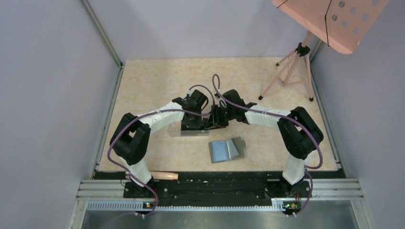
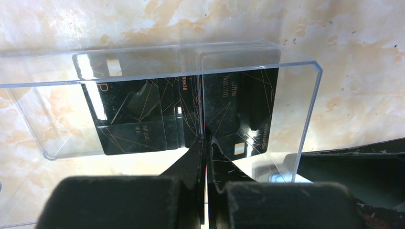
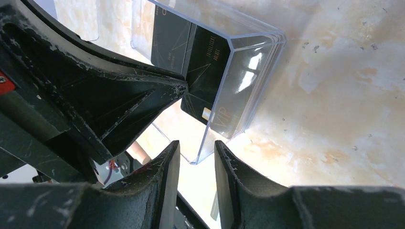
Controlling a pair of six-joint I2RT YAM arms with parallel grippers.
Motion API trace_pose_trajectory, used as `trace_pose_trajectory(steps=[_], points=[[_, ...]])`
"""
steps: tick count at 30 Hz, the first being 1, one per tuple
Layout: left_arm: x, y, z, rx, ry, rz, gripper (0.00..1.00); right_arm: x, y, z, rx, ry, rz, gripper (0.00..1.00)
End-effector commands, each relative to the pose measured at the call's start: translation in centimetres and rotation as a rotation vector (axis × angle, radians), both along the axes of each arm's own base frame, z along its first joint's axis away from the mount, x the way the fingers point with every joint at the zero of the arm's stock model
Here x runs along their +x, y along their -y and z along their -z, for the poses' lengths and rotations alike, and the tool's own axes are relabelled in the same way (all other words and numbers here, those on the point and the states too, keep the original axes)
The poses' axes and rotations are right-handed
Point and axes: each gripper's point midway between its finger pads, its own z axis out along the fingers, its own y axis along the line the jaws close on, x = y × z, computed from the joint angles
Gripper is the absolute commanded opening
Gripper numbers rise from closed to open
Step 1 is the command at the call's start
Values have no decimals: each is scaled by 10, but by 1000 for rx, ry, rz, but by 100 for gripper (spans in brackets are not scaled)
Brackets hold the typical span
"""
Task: Put the credit cards into the card holder
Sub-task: Pick up the credit card from the storage box.
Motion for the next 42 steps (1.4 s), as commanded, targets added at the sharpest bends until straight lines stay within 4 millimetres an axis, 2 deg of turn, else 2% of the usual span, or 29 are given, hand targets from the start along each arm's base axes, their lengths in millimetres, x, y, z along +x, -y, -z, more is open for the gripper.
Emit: trace_pose_trajectory(steps=[1, 12, 22, 27, 36, 42], points=[[13, 21, -32, -85, 83, 17, 0, -3, -3, -4, 12, 19, -25, 33], [12, 36, -45, -208, 119, 25, 7, -2, -2, -5, 8, 23, -22, 33], [8, 40, -36, -248, 96, 23, 19, -2, -1, -4, 4, 24, -22, 33], [6, 45, -35, -296, 85, 30, 19, -2, -1, -5, 4, 25, -23, 33], [7, 50, -51, -343, 119, 45, 18, -1, 0, -6, 5, 28, -21, 33], [5, 53, -49, -357, 110, 51, 18, -1, 0, -6, 6, 27, -20, 33]])
